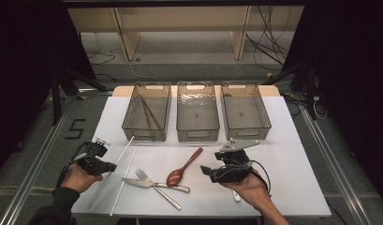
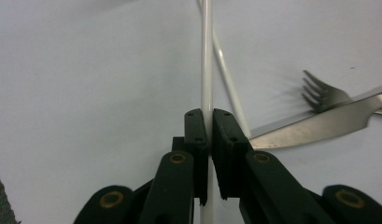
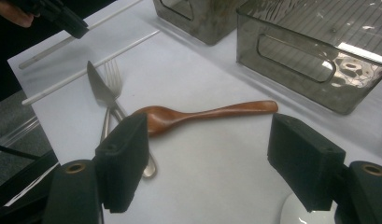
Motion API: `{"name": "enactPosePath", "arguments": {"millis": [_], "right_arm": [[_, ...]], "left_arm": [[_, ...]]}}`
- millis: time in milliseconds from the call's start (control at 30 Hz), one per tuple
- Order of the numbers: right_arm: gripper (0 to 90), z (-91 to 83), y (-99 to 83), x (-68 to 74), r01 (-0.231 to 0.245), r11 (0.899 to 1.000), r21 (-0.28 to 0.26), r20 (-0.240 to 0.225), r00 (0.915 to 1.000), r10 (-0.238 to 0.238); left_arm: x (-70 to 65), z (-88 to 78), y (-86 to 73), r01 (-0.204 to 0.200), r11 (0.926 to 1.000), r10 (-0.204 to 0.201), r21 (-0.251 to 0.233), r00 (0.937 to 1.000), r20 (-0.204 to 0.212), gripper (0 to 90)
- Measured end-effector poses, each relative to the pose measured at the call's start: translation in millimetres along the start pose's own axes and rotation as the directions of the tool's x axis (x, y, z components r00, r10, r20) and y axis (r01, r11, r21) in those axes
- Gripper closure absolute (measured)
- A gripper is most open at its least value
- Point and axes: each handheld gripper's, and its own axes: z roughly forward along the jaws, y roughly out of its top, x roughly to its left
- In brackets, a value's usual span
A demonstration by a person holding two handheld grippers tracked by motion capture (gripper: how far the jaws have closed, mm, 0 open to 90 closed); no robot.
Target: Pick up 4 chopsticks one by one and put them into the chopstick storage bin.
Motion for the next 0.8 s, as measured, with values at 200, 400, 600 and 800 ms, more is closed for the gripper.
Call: {"name": "enactPosePath", "arguments": {"millis": [200, 400, 600, 800], "right_arm": [[30.0, -0.4, 0.1, 0.2, 0.000, 1.000, -0.008, 0.001, 1.0000, 0.000], [30.0, -1.0, 0.3, -1.2, -0.001, 1.000, -0.015, 0.001, 1.0000, 0.001], [30.0, -0.5, 0.3, -0.8, 0.000, 1.000, -0.013, 0.004, 1.0000, 0.000], [30.0, 0.1, 0.5, -1.1, -0.004, 1.000, -0.011, 0.003, 1.0000, 0.004]], "left_arm": [[-4.9, -14.4, 9.0, -0.011, 0.9960, 0.015, -0.089, 0.9988, 0.047, 84.3], [-10.4, -24.8, 23.9, -0.038, 0.9845, 0.057, -0.171, 0.9924, 0.109, 84.3], [-12.4, -37.0, 45.5, -0.071, 0.9695, 0.099, -0.234, 0.9891, 0.109, 84.3], [-9.8, -43.2, 67.1, -0.064, 0.9505, 0.104, -0.304, 0.9876, 0.118, 84.2]]}}
